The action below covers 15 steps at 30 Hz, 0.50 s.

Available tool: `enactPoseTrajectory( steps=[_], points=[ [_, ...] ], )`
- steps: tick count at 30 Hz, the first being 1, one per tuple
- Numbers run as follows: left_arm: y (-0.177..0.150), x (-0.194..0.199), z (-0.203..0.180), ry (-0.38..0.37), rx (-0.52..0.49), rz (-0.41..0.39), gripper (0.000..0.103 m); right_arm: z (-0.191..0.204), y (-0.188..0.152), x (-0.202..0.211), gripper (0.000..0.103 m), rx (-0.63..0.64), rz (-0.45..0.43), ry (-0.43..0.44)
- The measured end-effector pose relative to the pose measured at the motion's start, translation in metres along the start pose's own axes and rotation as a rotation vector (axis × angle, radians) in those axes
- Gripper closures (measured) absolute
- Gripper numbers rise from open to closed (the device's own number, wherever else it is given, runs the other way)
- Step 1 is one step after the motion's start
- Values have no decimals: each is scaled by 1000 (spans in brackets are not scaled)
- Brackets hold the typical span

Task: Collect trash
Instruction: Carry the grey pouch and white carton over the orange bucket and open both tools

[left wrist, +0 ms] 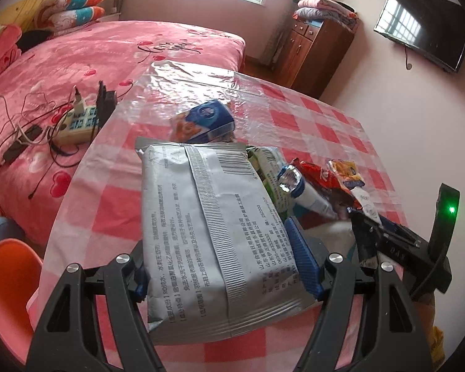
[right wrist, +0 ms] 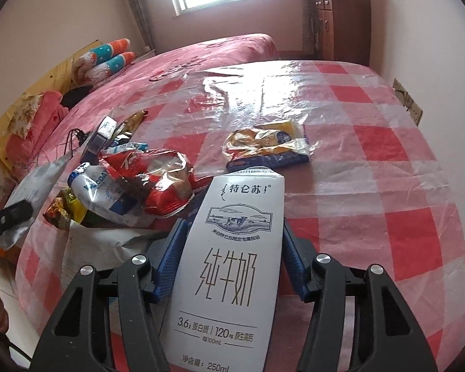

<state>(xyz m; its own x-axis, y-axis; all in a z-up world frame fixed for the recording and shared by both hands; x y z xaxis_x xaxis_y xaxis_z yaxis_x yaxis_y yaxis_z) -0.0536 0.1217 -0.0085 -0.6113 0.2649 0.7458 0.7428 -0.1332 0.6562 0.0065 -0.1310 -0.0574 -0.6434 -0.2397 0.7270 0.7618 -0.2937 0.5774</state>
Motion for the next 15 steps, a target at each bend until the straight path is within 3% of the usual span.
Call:
enactPoseTrajectory(
  steps=[15],
  points=[
    [-37,14,38,-60,58,-18,30,3,19,39,44,-79,-109,51]
  ],
)
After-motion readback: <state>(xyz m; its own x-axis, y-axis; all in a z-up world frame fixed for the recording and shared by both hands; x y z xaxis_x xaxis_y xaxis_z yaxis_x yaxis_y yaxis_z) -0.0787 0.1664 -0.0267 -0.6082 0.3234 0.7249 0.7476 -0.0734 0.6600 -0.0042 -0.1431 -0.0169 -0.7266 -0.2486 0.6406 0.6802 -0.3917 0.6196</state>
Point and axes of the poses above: each gripper's, at about its wrist camera, not at the fingertips, and x roughly against the way its jaws point, z to its left, y to its top, the point moved 8 cm from there along -x, roughly the way its jaws point, and after that the axes turned 15 degrees about -x, right-handed, at the moved point
